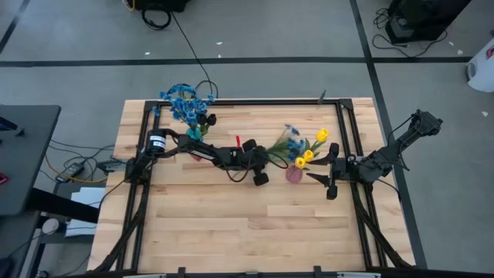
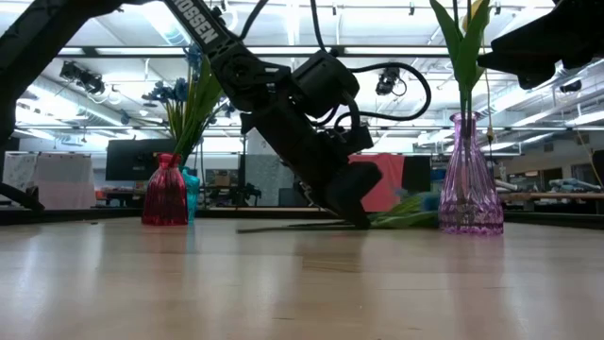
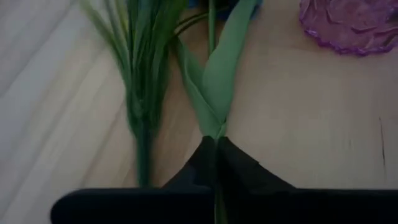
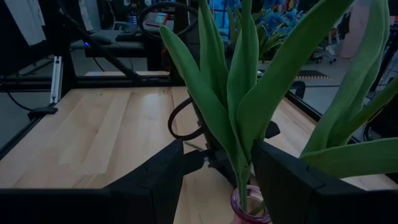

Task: Sort flowers into vase by color
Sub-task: Put the black flower into the red vase

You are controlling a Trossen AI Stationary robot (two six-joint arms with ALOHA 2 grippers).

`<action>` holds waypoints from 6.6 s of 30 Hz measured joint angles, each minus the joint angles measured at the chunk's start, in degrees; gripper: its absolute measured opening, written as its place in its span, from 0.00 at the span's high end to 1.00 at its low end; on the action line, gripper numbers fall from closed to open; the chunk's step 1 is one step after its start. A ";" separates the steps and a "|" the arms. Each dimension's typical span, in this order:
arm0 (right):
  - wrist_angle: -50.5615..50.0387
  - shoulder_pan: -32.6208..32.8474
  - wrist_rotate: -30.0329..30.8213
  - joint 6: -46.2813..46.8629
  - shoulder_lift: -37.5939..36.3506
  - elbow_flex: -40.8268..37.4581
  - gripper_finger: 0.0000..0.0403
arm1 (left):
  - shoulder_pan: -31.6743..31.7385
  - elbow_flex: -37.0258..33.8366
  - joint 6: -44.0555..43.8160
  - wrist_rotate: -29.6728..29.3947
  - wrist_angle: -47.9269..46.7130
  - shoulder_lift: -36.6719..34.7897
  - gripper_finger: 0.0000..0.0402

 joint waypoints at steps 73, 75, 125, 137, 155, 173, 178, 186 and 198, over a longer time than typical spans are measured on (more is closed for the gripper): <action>27.92 2.25 2.21 5.42 53.66 23.13 0.50 | -21.48 -45.41 16.02 -4.05 41.56 -55.25 0.98; 27.88 1.97 5.00 4.53 57.74 27.35 0.50 | -22.03 -47.22 14.66 -4.06 45.05 -54.59 0.98; 54.83 -10.83 -12.14 -18.01 80.78 52.19 0.52 | -30.60 -48.02 19.75 1.98 56.53 -51.44 0.98; 53.03 -10.40 -3.70 -19.75 80.78 52.19 0.89 | -30.75 -47.63 15.29 -10.96 52.36 -51.71 0.90; 46.24 -10.19 0.45 -19.07 80.72 52.13 0.88 | -31.40 -30.86 10.55 -23.77 18.37 -45.48 0.54; 42.12 -8.96 8.63 -20.46 80.70 52.13 0.88 | -31.54 -25.75 8.87 -28.49 9.45 -42.51 0.73; 41.44 -8.87 9.60 -20.37 80.70 52.13 0.88 | -31.54 -25.75 9.05 -28.55 9.47 -42.51 0.78; 41.18 -8.60 9.63 -20.35 80.70 52.13 0.86 | -31.54 -25.75 10.17 -28.64 9.47 -42.51 0.97; 41.16 -3.32 19.43 -22.54 77.12 52.11 0.45 | -31.80 -28.80 9.96 -29.70 14.56 -44.25 0.95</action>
